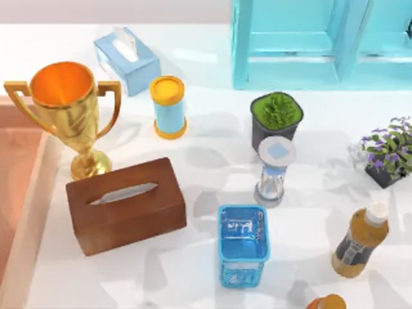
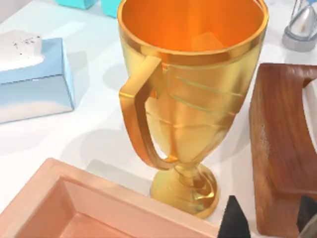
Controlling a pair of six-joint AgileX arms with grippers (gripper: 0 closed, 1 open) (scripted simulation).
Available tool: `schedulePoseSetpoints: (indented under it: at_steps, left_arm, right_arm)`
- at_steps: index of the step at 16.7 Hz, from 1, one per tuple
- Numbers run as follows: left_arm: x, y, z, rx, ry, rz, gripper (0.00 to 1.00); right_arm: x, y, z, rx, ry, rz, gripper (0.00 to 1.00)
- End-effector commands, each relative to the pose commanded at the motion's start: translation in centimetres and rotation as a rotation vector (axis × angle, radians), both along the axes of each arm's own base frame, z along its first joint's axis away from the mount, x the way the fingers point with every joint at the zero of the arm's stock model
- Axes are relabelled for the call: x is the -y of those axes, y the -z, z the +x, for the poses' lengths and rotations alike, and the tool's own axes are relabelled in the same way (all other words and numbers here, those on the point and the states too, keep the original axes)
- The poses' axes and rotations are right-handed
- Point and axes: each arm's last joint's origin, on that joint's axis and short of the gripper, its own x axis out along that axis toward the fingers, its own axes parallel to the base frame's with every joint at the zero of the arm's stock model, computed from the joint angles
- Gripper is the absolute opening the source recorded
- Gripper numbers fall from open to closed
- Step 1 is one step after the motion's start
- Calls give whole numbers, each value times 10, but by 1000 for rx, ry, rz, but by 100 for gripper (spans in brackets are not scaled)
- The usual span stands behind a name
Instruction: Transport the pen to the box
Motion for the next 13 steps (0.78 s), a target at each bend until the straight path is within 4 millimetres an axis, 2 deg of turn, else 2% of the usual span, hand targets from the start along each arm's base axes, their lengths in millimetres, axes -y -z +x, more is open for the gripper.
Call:
schedulePoseSetpoints:
  at_steps: [13]
  left_arm:
    - [0,0,0,0,0,0,98]
  right_arm:
    - [0,0,0,0,0,0,100]
